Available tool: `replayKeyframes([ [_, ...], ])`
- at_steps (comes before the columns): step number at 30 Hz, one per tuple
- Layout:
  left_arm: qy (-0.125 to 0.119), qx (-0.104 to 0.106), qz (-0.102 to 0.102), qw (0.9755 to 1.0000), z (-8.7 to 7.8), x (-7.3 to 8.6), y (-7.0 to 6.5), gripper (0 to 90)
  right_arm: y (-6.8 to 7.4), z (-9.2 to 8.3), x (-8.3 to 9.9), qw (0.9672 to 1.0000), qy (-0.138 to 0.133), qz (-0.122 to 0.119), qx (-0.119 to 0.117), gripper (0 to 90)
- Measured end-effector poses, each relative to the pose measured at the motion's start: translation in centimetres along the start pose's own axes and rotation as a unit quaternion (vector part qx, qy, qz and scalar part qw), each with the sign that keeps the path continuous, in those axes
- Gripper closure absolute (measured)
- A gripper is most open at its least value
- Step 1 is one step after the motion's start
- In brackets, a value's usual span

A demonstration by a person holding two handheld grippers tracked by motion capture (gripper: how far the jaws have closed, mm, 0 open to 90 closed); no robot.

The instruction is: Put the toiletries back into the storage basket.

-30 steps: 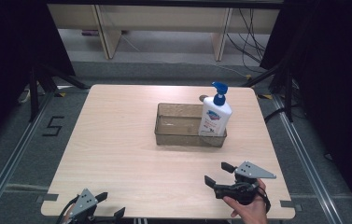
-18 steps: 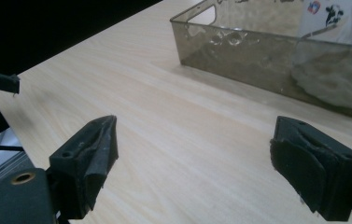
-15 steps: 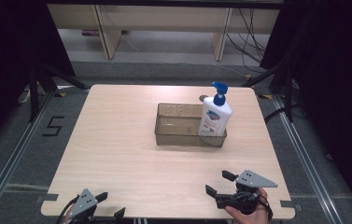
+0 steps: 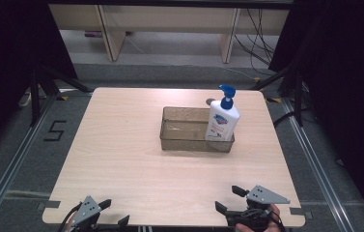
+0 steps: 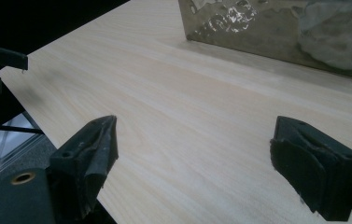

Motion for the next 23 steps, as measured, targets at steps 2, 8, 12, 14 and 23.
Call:
replayKeyframes([
  [2,0.001,0.001,0.002,1.0,0.1,0.1,-0.1,15.1,-0.1,-0.1,0.2,1.0,0.002,-0.002,0.003,15.7],
  [8,0.013,0.003,0.013,0.9998,0.0,0.2,-0.1,15.1,-0.3,-0.3,0.6,0.9999,0.002,-0.007,0.009,15.7],
  [12,0.008,0.006,0.011,0.9999,0.1,0.2,-0.2,15.1,-0.1,-0.4,0.8,1.0,0.005,0.002,0.005,15.7],
  [14,0.008,0.006,0.011,0.9999,0.2,0.2,-0.2,15.1,0.0,-0.5,0.9,0.9999,0.008,0.012,0.006,15.7],
  [23,0.007,0.01,0.012,0.9998,0.3,0.2,-0.3,15.1,-0.3,-0.7,1.3,0.9995,0.023,0.015,0.013,15.7],
])
Point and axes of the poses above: each handheld gripper's, and its own axes: z roughly forward along the jaws, x roughly out of its underside, y roughly to its left, the point moved 6 cm from there along z, roughly forward along the jaws, and after that the axes turned 3 degrees about -y, right-handed, at the moved point
